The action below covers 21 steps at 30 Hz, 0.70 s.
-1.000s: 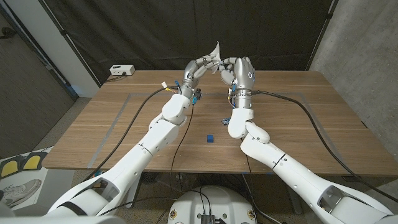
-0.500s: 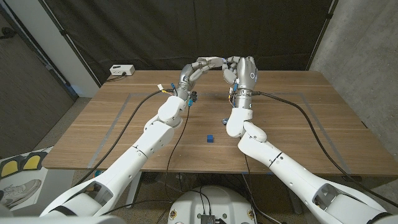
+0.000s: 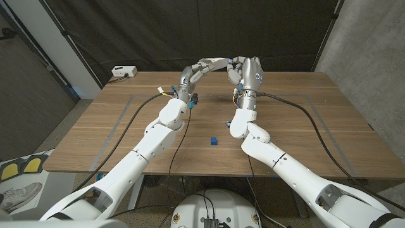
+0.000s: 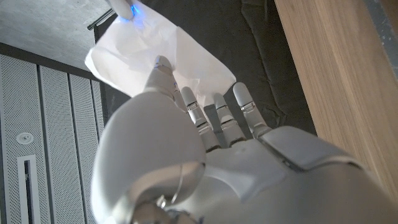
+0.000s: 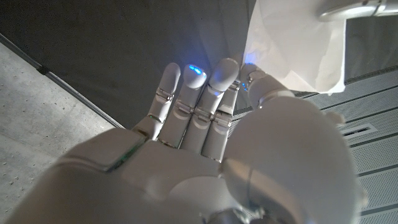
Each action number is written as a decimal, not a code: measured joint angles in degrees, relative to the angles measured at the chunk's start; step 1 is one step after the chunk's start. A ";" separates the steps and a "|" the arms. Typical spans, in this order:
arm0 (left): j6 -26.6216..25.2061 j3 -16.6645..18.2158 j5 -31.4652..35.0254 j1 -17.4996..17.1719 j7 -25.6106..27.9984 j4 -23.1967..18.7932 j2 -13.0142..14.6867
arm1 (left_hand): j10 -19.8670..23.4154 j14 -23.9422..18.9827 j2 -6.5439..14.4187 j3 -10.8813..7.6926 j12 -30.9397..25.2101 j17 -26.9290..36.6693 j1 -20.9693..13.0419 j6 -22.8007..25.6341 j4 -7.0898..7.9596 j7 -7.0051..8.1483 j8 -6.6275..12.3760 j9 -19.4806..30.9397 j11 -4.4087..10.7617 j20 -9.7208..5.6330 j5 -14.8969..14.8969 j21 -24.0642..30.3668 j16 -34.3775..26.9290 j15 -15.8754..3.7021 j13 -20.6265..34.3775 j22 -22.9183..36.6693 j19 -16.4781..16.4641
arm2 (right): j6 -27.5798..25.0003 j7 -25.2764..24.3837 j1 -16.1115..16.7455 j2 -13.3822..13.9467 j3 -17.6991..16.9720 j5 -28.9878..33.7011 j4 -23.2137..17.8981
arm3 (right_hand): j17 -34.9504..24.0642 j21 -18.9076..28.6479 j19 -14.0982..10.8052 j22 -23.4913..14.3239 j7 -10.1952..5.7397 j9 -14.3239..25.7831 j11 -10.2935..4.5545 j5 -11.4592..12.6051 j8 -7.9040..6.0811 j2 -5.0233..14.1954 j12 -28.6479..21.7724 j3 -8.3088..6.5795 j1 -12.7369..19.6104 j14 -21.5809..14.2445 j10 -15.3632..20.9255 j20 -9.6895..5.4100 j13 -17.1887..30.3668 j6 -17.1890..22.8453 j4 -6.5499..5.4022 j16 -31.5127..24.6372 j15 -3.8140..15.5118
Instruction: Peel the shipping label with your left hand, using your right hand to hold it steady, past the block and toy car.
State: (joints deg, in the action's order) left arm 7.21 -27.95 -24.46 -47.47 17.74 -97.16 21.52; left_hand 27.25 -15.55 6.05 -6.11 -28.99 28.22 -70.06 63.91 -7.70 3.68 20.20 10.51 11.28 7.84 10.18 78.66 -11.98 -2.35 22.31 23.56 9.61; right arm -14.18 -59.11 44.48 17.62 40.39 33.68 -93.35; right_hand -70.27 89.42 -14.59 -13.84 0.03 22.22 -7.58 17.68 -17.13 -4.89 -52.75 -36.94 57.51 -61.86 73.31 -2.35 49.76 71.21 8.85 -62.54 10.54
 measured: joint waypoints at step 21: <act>0.02 0.39 12.39 -1.39 9.86 -2.10 1.59 | -2.82 2.27 -0.14 -1.66 1.54 -0.08 -1.04 0.00 -0.69 0.00 0.00 0.00 -0.21 0.55 0.68 1.44 0.56 0.18 -1.06 -0.47 0.24 | -1.58 -0.37 -1.01 -0.33 0.54 -0.71 1.22 | -0.01 0.27 0.00 -0.01 0.09 0.29 0.10 0.44 0.34 -0.15 0.00 -1.35 -0.15 0.02 -0.10 0.00 0.40 -0.09 -0.26 -0.43 -0.04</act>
State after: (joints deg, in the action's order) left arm 7.23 -27.56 -12.06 -48.87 27.60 -99.26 23.11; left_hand 24.43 -13.28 5.91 -7.77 -27.46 28.14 -71.10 63.91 -8.39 3.68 20.21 10.51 11.07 8.39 10.86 80.11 -11.42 -2.17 21.25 23.09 9.84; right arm -15.76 -59.48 43.47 17.28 40.93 32.97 -92.13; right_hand -70.28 89.69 -14.60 -13.85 0.12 22.51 -7.49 18.12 -16.79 -5.05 -52.75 -38.29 57.36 -61.84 73.21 -2.35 50.16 71.12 8.59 -62.97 10.50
